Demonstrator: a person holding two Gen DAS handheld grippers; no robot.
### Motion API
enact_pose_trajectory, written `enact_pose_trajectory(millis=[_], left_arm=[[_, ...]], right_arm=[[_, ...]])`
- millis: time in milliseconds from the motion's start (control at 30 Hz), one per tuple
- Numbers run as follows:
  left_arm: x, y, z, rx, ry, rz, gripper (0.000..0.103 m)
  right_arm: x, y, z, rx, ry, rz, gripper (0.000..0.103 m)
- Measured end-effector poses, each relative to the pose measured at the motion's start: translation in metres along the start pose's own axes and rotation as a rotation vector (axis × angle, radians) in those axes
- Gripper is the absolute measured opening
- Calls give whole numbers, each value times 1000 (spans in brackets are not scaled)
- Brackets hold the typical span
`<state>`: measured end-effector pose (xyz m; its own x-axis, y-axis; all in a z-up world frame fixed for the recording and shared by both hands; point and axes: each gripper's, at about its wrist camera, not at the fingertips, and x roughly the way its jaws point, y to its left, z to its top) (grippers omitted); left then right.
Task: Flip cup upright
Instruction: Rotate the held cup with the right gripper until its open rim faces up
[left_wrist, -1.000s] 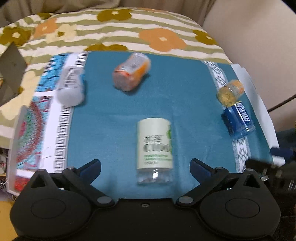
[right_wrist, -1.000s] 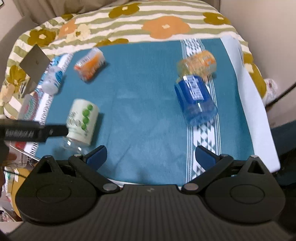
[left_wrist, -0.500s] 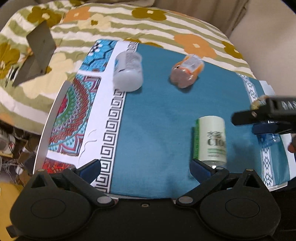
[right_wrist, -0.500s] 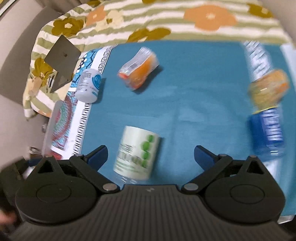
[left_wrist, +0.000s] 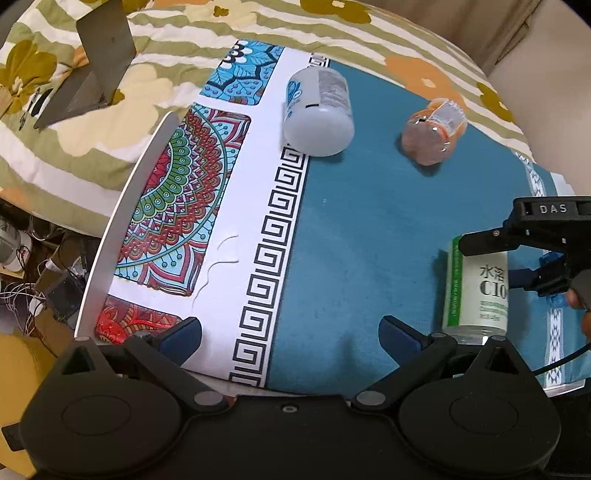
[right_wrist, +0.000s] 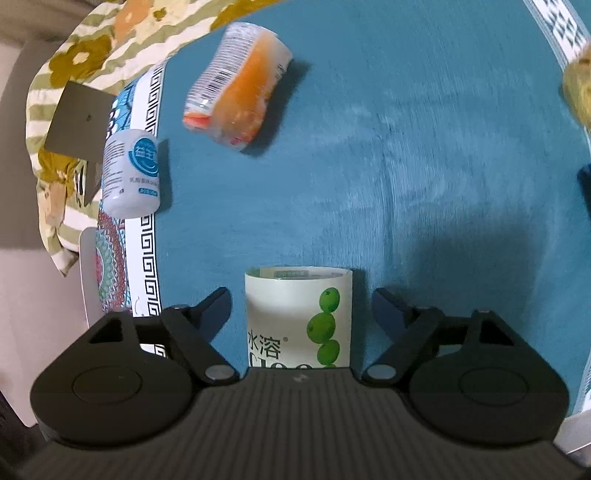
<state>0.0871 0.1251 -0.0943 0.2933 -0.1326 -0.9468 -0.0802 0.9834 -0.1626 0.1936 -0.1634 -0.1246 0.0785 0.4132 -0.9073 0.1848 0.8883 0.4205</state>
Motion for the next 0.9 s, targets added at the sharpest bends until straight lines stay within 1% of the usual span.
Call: enact_pose_trajectory(millis=[100, 133, 433, 600, 667, 700, 833, 900], left_arm=[[4, 2, 2, 0, 9, -2, 103], [5, 2, 2, 1, 10, -4, 103], [7, 1, 5, 15, 13, -5, 103], [3, -2, 5, 25, 6, -1, 103], [1, -3, 5, 28, 2, 0, 103], [1, -3, 5, 30, 0, 0, 103], [0, -7, 3, 45, 1, 14, 103], [0, -8, 1, 54, 3, 26, 103]], right_arm=[[3, -3, 1, 25, 10, 18, 84], [5, -2, 1, 29, 14, 22, 78], [5, -1, 0, 18, 4, 38, 74], [-6, 6, -4, -39, -34, 29, 72], [-14, 10, -5, -62, -71, 34, 72], [-20, 13, -6, -82, -105, 35, 72], [-37, 21, -18, -196, -302, 19, 72], [-39, 18, -27, -226, -402, 47, 72]])
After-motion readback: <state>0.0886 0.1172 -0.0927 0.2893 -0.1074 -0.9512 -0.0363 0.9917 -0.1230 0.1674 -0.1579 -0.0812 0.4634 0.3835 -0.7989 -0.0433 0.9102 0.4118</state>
